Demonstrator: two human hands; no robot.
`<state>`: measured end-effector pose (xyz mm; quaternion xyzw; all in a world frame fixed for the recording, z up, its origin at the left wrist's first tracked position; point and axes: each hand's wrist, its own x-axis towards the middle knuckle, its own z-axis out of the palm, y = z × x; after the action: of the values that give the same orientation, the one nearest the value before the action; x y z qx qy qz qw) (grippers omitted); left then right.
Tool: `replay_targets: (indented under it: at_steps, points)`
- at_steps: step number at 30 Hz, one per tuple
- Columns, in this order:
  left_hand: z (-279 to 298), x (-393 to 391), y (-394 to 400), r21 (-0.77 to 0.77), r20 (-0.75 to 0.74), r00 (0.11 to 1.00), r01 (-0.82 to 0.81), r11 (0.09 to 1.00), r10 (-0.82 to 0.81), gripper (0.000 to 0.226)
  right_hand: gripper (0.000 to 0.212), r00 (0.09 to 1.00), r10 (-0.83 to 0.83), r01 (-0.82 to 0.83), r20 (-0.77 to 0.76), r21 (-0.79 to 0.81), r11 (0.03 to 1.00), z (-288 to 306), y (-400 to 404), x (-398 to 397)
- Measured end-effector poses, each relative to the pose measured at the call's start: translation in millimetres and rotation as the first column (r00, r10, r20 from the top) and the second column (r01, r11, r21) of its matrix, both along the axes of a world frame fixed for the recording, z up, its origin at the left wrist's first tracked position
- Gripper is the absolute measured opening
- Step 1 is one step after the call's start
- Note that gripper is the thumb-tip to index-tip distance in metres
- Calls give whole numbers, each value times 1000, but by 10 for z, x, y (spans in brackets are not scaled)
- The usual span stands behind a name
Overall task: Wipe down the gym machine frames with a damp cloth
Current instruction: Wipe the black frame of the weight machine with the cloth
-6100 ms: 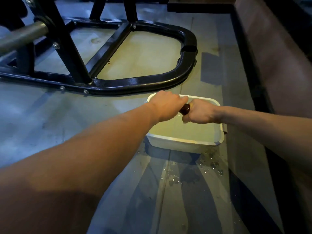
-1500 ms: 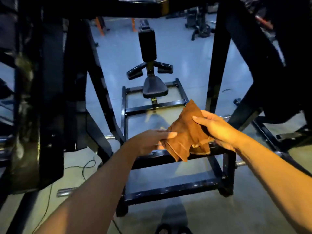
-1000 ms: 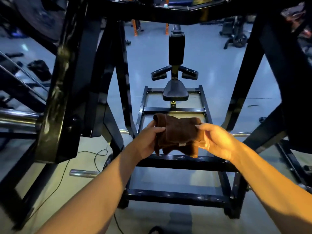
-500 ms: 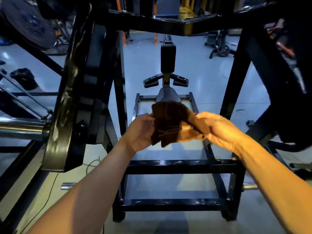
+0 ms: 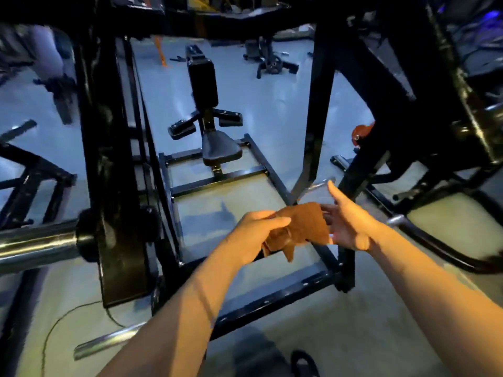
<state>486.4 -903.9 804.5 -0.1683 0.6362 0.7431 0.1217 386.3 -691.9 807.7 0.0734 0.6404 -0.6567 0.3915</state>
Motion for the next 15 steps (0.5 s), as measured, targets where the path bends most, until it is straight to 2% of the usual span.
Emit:
replay_targets:
  at_steps: [2,3,5,6,8,11,13,15]
  points:
    - [-88,101,-25,-11,14,999,33,999,-33,23,50,1000,18,-18,-7,23,1000,-120,53,196]
    - [-132,153,-55,-62,17,998,58,996,-57,23,42,999,-5,6,-48,30,1000,-178,63,273]
    - [-160,249,-111,-192,53,991,134,972,-126,11,45,986,-113,115,-123,9,993,-256,50,396]
    - [-144,284,-129,-208,77,982,186,960,-174,11,48,974,-173,173,-149,-10,985,-250,27,454]
    - [-65,334,-165,-184,102,949,312,932,-298,24,45,945,-226,229,-238,-17,973,-147,-38,532]
    - [81,329,-154,-241,147,889,456,857,-433,44,43,925,-156,152,-346,-38,988,87,-136,584]
    - [113,260,-107,-336,139,900,435,835,-413,40,42,900,-149,157,-410,-16,988,125,-190,600]
    - [124,199,-61,-456,65,951,298,838,-303,30,33,821,-271,341,-503,51,939,91,-254,629]
